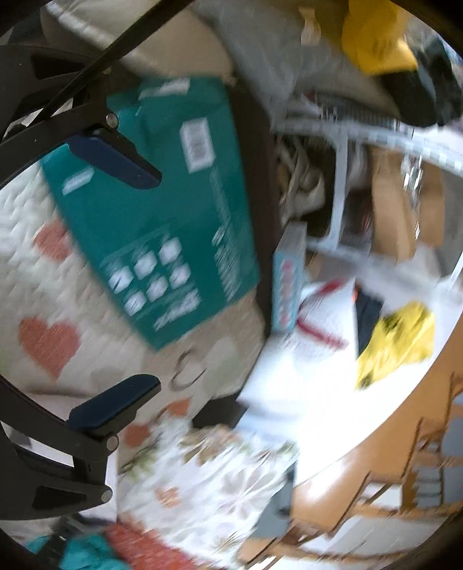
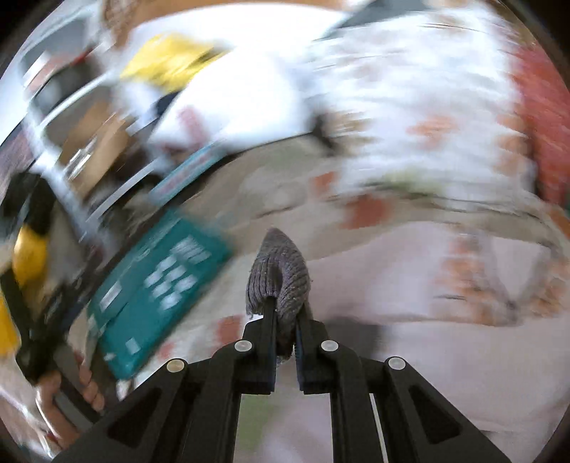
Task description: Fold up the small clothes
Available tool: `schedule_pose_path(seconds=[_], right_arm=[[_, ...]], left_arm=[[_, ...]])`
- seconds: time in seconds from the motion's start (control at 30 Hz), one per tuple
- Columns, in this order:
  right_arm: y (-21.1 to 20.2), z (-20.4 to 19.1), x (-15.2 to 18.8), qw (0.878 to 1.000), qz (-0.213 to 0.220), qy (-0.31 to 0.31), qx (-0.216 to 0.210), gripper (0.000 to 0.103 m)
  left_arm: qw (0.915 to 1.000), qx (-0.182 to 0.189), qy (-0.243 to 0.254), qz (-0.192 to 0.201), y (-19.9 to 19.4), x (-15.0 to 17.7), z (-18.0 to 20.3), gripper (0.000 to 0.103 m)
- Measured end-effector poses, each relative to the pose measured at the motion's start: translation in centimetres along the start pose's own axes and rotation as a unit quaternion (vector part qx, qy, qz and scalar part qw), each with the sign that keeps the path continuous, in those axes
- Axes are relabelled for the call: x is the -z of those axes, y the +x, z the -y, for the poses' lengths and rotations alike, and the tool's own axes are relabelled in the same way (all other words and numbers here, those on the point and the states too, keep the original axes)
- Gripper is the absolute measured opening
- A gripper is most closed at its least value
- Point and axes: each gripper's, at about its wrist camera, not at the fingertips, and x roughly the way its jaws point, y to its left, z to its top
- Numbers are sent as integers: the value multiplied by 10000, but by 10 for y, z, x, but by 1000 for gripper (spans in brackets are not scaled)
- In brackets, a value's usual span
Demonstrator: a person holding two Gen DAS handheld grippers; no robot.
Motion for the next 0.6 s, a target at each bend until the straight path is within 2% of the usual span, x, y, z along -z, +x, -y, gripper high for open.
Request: schedule_pose_path(seconds=[0.07,0.17,0.27,0.33,0.47,0.6], right_arm=[[-22,56,-2,9979,62,446,472,9],[-49,139,7,9866,21,1062,1235,9],[-61,199,24,9711,-129,1362,1956,9],[-62,231,37,9618,-253,1613,2198,8],[-58,260,50,9545,-479,1612,2465,11],[-84,266,58,9538,-123,1761,2432,13]], left_arm=[[9994,246,173,-172,2,10,20,103],[9962,587,496,-407,4,28,54,103],[9904,913,699,-764,10,47,83,103],[9861,1050,847,-967,15,59,100,103],[9730,1316,1197,-1471,27,84,131,103],[9624,1394,1487,-1794,36,103,150,103]])
